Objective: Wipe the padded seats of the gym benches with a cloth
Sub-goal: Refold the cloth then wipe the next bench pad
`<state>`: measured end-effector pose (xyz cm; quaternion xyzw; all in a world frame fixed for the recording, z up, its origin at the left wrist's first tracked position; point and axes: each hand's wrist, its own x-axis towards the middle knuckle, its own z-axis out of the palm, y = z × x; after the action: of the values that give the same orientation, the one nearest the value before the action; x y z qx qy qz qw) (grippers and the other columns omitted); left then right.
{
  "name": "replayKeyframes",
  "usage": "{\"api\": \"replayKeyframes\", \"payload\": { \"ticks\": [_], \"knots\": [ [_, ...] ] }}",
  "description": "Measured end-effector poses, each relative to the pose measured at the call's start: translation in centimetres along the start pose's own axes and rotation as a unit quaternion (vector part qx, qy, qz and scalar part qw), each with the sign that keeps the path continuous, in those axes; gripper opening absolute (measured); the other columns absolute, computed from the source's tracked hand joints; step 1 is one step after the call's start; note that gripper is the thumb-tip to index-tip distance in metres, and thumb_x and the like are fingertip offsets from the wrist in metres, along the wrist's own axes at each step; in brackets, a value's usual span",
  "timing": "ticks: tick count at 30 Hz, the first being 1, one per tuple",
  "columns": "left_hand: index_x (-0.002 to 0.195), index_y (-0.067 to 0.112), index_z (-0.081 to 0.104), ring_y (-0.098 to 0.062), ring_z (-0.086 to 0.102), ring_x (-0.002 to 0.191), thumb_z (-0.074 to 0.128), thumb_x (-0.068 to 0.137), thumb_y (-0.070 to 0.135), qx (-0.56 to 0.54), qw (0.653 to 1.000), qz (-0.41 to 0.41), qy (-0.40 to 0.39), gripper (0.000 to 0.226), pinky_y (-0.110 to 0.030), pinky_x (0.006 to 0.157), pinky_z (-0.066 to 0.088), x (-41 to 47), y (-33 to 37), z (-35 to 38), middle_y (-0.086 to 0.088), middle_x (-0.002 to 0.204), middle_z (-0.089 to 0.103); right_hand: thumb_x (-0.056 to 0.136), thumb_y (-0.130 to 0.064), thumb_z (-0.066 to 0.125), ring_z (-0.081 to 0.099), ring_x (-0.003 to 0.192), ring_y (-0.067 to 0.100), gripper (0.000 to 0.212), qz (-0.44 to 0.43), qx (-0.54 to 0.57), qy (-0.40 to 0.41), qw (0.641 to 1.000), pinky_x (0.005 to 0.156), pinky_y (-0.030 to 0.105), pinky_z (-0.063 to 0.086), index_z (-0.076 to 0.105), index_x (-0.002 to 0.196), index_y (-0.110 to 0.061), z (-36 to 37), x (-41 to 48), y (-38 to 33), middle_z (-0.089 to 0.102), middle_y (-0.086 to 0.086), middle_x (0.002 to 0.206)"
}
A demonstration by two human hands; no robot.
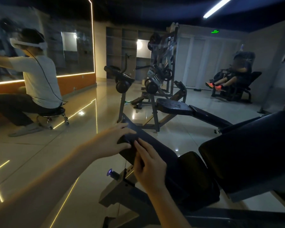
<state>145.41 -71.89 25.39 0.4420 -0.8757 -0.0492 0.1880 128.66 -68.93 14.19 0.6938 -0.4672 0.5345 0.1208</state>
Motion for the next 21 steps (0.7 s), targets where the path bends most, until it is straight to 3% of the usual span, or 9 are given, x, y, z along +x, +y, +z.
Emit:
{"api": "replayKeyframes", "payload": {
  "ticks": [3,6,9,13,15,18,21],
  "knots": [
    [0.14,0.037,0.044,-0.018,0.007,0.149,0.05,0.099,0.028,0.051,0.998,0.015,-0.015,0.042,-0.042,0.121,0.013,0.5,0.5,0.7,0.007,0.158,0.022,0.096,-0.023,0.055,0.061,0.101,-0.003,0.029,-0.002,-0.018,0.027,0.999,0.082,0.011,0.052,0.062,0.124,-0.018,-2.2,-3.6,3.9,0.063,-0.003,0.125],
    [0.133,0.04,0.05,-0.01,0.013,0.147,0.045,0.1,0.024,0.063,0.996,0.05,-0.041,0.038,-0.047,0.121,0.011,0.5,0.7,1.1,0.01,0.151,0.03,0.095,-0.027,0.051,0.058,0.093,-0.007,0.03,0.054,-0.051,0.018,0.997,0.077,0.002,0.046,0.064,0.12,-0.018,-3.7,-5.6,5.9,0.065,-0.003,0.121],
    [0.133,0.04,0.05,-0.006,0.018,0.144,0.048,0.098,0.029,0.077,0.994,0.073,-0.019,0.037,-0.043,0.121,0.012,0.1,0.3,1.6,0.012,0.148,0.035,0.093,-0.03,0.048,0.057,0.085,-0.012,0.033,0.165,-0.064,0.058,0.983,0.068,0.0,0.043,0.069,0.114,-0.017,-3.8,-6.2,6.1,0.069,-0.002,0.113],
    [0.133,0.041,0.051,-0.005,0.021,0.142,0.048,0.099,0.034,0.084,0.993,0.08,-0.008,0.035,-0.037,0.119,0.016,0.0,0.1,1.9,0.013,0.146,0.038,0.091,-0.02,0.063,0.056,0.077,-0.015,0.021,0.315,-0.038,0.11,0.942,0.063,0.007,0.041,0.07,0.111,-0.024,-2.3,-5.1,4.0,0.07,-0.008,0.107],
    [0.132,0.041,0.052,-0.006,0.023,0.141,0.05,0.098,0.033,0.081,0.994,0.076,-0.005,0.035,-0.039,0.119,0.019,0.2,0.2,2.0,0.013,0.145,0.039,0.092,-0.028,0.061,0.058,0.082,-0.012,0.022,0.293,-0.036,0.089,0.951,0.073,0.011,0.048,0.068,0.113,-0.027,-1.3,-3.3,2.0,0.068,-0.013,0.11],
    [0.13,0.037,0.055,-0.007,0.028,0.139,0.053,0.097,0.033,0.081,0.994,0.073,0.012,0.034,-0.039,0.118,0.023,0.4,0.2,2.2,0.012,0.142,0.043,0.096,-0.039,0.052,0.056,0.095,-0.011,0.032,0.225,-0.031,0.025,0.974,0.082,0.006,0.041,0.066,0.121,-0.025,0.2,0.3,-0.5,0.062,-0.016,0.12],
    [0.13,0.036,0.055,-0.007,0.032,0.136,0.054,0.096,0.035,0.092,0.992,0.079,0.024,0.035,-0.037,0.116,0.026,0.6,-0.2,2.4,0.012,0.14,0.045,0.096,-0.041,0.044,0.059,0.104,-0.006,0.04,0.153,-0.023,-0.016,0.988,0.091,0.015,0.049,0.064,0.125,-0.022,0.4,1.8,-0.9,0.062,-0.011,0.125]
  ]
}}
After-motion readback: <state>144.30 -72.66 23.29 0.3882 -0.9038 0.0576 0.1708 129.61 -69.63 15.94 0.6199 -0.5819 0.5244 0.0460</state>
